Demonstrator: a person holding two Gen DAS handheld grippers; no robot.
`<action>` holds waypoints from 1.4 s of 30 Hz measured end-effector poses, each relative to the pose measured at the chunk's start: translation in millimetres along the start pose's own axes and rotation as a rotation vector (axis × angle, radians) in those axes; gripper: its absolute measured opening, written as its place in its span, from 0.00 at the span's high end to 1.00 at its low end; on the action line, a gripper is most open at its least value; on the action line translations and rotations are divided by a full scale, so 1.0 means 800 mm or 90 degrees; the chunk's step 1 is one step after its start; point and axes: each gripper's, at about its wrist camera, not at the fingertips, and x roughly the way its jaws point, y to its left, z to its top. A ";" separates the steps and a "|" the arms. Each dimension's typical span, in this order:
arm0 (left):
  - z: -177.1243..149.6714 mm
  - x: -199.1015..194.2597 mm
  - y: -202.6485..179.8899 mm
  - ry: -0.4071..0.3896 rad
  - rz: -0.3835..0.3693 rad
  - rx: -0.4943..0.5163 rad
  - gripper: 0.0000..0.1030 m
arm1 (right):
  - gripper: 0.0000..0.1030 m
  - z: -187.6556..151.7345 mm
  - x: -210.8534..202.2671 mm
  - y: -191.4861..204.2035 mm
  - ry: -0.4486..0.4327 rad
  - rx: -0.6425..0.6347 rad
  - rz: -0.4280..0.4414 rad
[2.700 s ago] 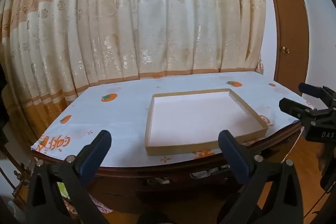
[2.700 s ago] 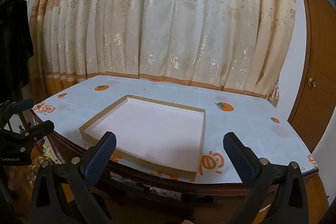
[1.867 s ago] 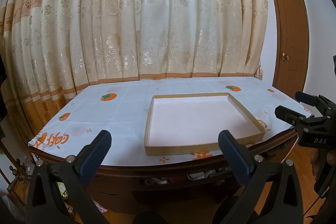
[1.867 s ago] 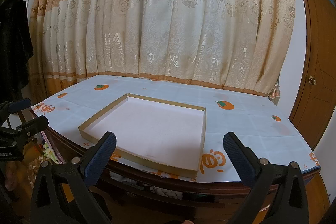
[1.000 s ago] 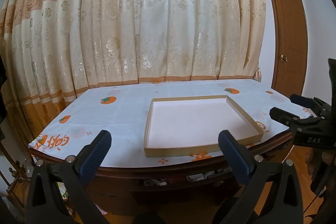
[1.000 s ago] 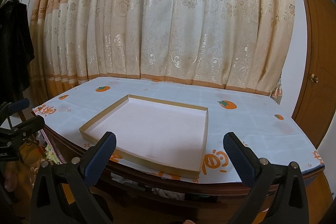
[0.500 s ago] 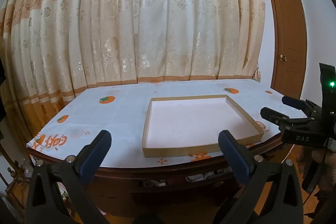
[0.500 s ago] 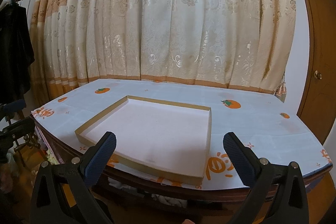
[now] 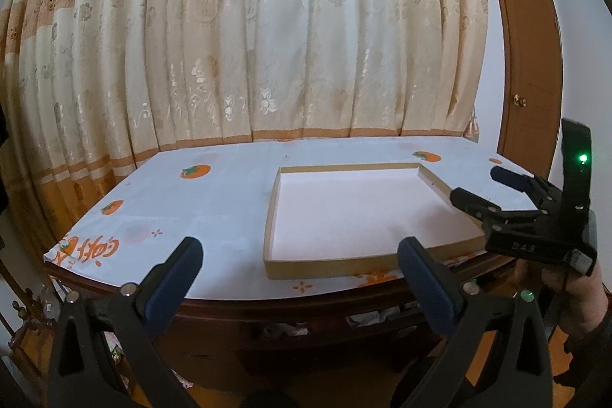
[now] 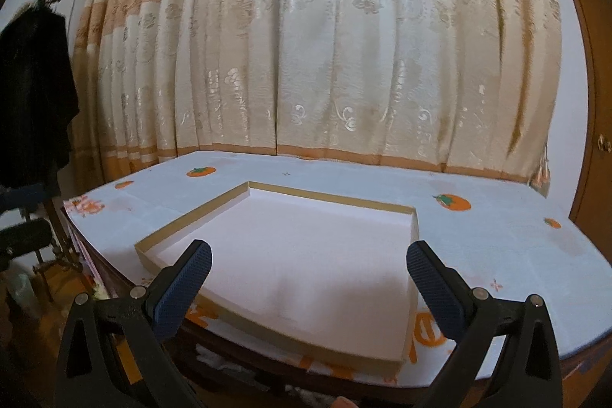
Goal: Take underwear out of drawer
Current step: 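Lower both tools toward the open drawer below the dresser top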
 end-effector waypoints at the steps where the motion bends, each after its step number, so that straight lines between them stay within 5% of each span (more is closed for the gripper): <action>1: -0.001 0.002 0.002 0.003 0.001 -0.001 0.00 | 0.00 -0.001 0.003 0.000 -0.003 -0.006 0.002; 11: -0.019 0.025 0.020 0.025 0.016 -0.011 0.00 | 0.00 -0.015 0.046 -0.020 -0.030 -0.015 -0.008; 19: -0.029 0.035 0.029 0.023 0.029 -0.022 0.00 | 0.00 -0.054 0.017 0.010 -0.095 -0.058 0.070; 42: -0.041 0.047 0.058 0.035 0.045 -0.050 0.00 | 0.00 -0.116 0.029 0.034 -0.157 -0.135 0.062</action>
